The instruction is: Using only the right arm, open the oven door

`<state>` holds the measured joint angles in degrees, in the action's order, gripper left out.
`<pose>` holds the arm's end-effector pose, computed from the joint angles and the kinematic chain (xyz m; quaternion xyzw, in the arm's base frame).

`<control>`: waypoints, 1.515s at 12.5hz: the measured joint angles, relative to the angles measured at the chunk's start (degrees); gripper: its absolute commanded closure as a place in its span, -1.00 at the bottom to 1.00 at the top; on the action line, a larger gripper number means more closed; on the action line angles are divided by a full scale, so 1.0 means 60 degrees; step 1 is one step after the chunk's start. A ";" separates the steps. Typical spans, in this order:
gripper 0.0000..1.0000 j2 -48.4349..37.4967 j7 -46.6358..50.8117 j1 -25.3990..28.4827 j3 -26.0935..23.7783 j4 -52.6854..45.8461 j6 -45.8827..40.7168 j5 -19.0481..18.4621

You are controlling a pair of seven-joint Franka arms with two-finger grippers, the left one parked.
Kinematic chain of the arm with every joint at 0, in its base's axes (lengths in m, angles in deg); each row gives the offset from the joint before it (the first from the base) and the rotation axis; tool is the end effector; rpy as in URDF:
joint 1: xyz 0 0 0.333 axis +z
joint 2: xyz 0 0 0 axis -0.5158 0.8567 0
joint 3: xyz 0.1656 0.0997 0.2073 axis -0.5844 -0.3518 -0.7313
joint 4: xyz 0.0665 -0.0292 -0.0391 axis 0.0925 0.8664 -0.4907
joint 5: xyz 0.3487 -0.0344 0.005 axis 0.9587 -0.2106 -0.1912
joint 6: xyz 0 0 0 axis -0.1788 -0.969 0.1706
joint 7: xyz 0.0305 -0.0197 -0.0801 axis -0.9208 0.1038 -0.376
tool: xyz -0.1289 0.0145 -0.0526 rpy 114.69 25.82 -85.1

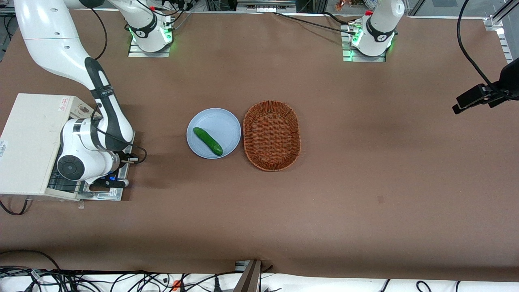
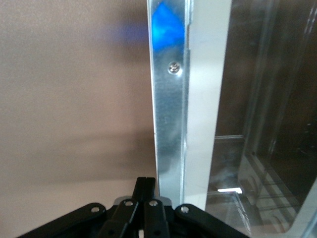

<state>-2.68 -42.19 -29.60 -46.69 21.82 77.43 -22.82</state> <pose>0.5872 0.0166 0.1677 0.9822 -0.0481 -0.1781 0.0347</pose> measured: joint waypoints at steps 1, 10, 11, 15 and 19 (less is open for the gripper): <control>1.00 0.0000 0.0119 0.0065 0.0006 0.0000 -0.0015 0.0096; -0.45 -0.0651 -0.0199 0.0377 0.0069 -0.0591 -0.0668 0.0114; -0.65 -0.0945 -0.0260 0.0377 0.0071 -0.0619 -0.0952 0.0114; -0.99 -0.2234 -0.0793 0.0382 0.0074 -0.0656 -0.2350 0.0128; -1.00 -0.3341 -0.1132 0.0381 0.0114 -0.0662 -0.3536 0.0159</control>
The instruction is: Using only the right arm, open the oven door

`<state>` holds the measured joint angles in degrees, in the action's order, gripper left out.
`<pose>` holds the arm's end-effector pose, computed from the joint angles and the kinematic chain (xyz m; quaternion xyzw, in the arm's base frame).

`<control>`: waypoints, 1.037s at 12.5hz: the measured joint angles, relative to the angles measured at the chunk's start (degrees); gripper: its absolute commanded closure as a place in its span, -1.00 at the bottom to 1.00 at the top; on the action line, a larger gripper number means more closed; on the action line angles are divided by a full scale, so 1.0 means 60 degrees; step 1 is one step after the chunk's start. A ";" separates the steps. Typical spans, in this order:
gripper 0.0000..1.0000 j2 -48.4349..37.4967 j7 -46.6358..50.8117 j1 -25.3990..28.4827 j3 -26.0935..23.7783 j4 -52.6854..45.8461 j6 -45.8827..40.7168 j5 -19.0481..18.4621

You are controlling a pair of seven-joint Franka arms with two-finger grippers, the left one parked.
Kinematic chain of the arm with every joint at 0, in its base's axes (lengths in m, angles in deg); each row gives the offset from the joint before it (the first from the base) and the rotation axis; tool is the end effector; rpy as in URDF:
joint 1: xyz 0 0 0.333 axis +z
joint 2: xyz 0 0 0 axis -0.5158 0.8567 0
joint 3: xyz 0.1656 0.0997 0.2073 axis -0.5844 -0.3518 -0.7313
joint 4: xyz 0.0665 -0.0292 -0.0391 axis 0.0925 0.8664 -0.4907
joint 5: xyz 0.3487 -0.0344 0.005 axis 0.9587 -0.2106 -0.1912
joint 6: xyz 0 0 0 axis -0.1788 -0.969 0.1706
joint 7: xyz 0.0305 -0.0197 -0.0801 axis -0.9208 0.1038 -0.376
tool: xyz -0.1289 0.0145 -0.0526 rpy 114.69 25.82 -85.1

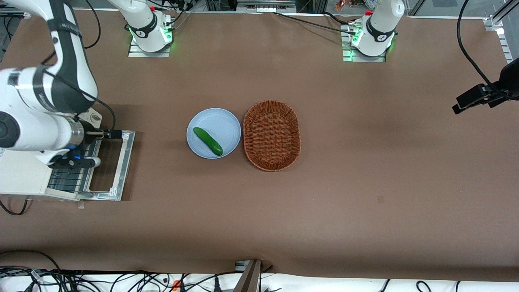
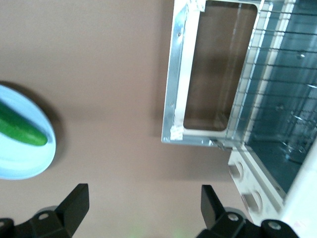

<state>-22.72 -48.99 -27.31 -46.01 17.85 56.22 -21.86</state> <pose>0.5645 0.0324 0.3840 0.9874 0.0144 -0.1556 0.0244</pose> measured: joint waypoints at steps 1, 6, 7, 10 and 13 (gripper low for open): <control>-1.00 -0.0309 -0.0021 0.0000 0.0002 -0.0006 -0.0260 0.0002; -1.00 -0.2164 -0.0055 0.0001 0.0020 -0.0012 -0.1786 0.0009; -1.00 -0.2474 -0.0057 0.0001 0.0043 -0.0003 -0.1953 0.0010; -1.00 -0.3183 -0.0085 -0.0012 0.0270 0.0021 -0.2392 0.0036; -1.00 -0.3415 -0.0578 -0.0479 0.0383 0.0032 -0.2733 0.0054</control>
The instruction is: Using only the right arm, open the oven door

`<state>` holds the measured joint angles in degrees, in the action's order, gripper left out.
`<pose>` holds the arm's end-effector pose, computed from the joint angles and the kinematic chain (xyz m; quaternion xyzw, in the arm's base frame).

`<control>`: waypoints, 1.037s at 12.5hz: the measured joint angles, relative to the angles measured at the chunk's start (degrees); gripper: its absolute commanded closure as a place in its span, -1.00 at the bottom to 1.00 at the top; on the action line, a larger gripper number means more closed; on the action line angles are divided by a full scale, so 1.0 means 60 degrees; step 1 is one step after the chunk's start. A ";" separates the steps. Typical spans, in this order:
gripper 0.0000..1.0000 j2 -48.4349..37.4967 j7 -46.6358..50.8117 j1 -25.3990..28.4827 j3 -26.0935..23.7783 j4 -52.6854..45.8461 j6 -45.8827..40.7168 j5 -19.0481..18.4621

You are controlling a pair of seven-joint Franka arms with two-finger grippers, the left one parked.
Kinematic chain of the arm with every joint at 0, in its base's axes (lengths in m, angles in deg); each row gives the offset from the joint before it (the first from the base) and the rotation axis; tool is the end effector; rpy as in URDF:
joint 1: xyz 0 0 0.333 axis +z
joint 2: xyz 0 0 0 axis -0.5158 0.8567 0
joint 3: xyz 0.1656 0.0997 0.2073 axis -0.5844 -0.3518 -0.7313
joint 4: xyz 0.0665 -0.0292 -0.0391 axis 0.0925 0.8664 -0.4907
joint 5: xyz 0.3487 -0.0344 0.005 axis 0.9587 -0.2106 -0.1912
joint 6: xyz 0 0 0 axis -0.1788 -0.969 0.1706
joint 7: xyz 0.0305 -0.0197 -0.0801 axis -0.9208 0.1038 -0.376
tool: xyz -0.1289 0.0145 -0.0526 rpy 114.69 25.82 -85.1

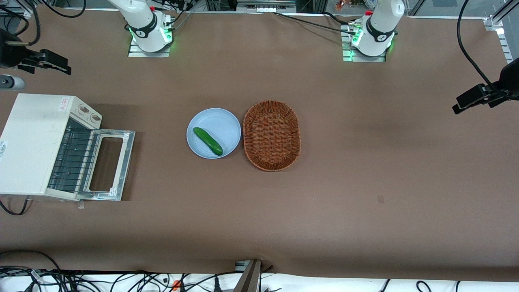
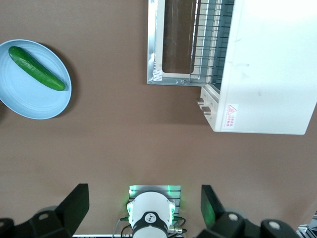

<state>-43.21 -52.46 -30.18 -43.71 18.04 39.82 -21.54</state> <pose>0.4691 -0.0160 0.5564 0.9923 -0.0050 -0.1232 0.0106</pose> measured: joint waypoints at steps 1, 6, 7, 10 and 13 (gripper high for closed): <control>-1.00 -0.0006 -0.0089 -0.0130 0.0006 0.0002 -0.0064 0.0019; -1.00 -0.0402 -0.0146 -0.0164 -0.0022 -0.0001 -0.0089 0.0044; -1.00 -0.0401 -0.0146 -0.0167 -0.0020 0.0000 -0.0085 0.0043; -1.00 -0.0301 -0.0145 -0.0168 -0.0018 0.0000 -0.0053 0.0043; -1.00 -0.0282 -0.0145 -0.0162 -0.0036 -0.0001 -0.0047 0.0043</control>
